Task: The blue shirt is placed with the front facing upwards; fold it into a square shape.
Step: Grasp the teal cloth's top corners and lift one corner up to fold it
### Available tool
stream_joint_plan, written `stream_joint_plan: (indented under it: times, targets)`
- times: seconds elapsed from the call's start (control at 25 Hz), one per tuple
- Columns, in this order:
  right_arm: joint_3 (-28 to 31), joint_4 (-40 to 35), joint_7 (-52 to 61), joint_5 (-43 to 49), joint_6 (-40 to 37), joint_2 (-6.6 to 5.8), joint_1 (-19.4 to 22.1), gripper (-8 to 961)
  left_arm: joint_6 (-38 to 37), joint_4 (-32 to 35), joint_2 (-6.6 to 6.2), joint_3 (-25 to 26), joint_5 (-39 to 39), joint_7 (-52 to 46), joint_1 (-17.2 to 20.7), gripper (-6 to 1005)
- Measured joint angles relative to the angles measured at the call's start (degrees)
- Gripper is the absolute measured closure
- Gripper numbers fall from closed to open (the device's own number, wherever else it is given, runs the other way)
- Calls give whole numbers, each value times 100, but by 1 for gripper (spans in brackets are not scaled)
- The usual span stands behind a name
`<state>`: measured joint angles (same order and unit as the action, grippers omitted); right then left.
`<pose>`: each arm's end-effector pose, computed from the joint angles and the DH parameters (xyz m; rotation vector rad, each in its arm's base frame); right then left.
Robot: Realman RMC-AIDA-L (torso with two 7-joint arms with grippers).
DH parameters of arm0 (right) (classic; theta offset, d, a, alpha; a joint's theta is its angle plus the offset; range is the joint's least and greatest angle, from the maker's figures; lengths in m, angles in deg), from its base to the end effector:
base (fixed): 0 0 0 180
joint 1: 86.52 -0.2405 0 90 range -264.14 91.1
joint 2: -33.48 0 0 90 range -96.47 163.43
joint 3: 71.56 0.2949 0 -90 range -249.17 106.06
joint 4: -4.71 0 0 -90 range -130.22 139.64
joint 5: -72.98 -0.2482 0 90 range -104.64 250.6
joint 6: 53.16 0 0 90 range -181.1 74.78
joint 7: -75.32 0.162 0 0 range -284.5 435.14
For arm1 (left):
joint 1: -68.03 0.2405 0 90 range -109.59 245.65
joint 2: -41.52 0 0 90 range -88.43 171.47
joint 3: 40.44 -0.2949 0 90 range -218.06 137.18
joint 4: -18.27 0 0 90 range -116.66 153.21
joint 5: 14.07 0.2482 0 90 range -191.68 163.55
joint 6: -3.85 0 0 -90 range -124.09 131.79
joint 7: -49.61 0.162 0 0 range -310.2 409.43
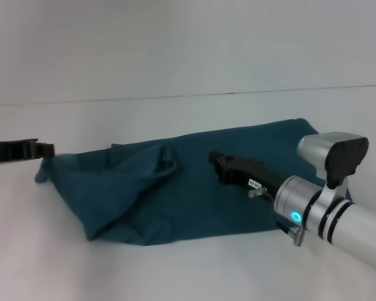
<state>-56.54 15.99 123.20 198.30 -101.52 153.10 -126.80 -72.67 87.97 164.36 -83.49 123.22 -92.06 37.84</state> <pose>0.2924 0.4198 -0.1648 -2.0996 1.0864 0.8243 -0.2914 0.4400 0.0466 -2.1166 -1.4043 -0.3499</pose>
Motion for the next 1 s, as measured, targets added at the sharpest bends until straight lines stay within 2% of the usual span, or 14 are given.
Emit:
stream_joint_plan:
  times: [0.4,0.52,0.6,0.68,0.76,0.84,0.96,1.0]
  targets:
    - [16,-419,431,-3,-573,-2,124,928,-127,140,-20,100,-193,172,361,952]
    - [67,-786,689,-18,-830,-5,192,927,-336,441,51,-74,-514,436,343,931]
    - [111,-1103,927,-22,-977,-9,254,927,-383,677,107,-480,-578,516,274,912]
    - [171,-1410,1088,-32,-1119,-10,335,926,-377,752,124,-656,-602,532,245,893]
    - [209,-1652,1133,-113,-1231,-11,420,926,-226,835,126,-1537,-676,522,24,804]
    - [217,-1826,1166,-219,-1308,-15,503,925,-81,834,129,-1977,-643,509,-81,716]
    - [217,-2031,1257,-349,-1409,-26,617,924,155,827,129,-2626,-463,517,-193,502]
    - [217,-2070,1268,-367,-1428,-28,638,924,188,827,127,-2790,-398,525,-224,488]
